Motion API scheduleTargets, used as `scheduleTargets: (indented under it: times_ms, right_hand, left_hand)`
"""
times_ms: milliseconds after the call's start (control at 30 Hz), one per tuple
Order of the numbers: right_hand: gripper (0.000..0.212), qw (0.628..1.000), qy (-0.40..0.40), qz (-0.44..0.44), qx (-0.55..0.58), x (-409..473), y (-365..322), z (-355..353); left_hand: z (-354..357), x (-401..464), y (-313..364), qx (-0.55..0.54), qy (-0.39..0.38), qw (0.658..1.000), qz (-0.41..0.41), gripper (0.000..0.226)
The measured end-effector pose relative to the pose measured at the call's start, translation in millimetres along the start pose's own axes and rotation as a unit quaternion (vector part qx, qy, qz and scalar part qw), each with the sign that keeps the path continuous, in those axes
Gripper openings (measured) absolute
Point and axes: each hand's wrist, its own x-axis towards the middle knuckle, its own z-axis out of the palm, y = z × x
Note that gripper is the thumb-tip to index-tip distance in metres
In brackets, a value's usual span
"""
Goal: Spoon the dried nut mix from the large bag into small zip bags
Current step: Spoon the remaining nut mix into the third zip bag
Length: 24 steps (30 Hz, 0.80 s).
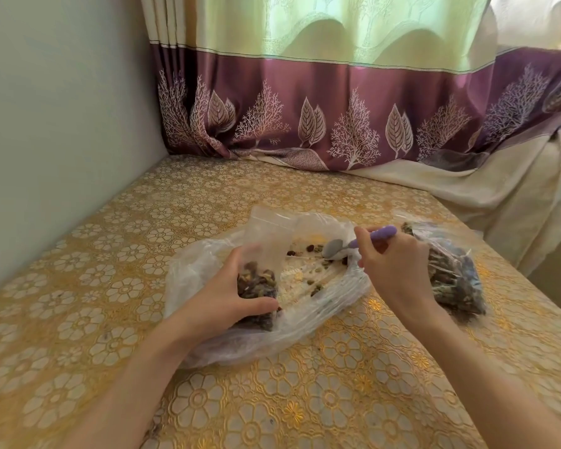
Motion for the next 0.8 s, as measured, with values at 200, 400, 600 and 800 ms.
scheduleTargets:
  times_ms: [200, 400, 600, 800]
  right_hand:
    - [0.036, 0.997, 0.015, 0.033, 0.065, -2.5, -1.7, 2.7]
    - [0.037, 0.994, 0.026, 0.049, 0.090, 2.3, 3.4, 2.4]
    - [0.032, 0.991, 0.008, 0.077, 0.108, 5.4, 4.3, 12.8]
    - [0.031, 0.946, -0.044, 0.220, 0.235, 14.4, 15.4, 8.5]
  left_hand:
    - [-0.4, 0.4, 0.2, 0.010, 0.000, 1.000, -0.001, 0.076]
    - [-0.5, 0.6, -1.7, 0.020, 0.000, 1.000, 0.001, 0.071]
    - [-0.3, 0.4, -1.7, 0.021, -0.004, 1.000, -0.001, 0.075]
    - [-0.9, 0.6, -2.6, 0.030, -0.005, 1.000, -0.001, 0.076]
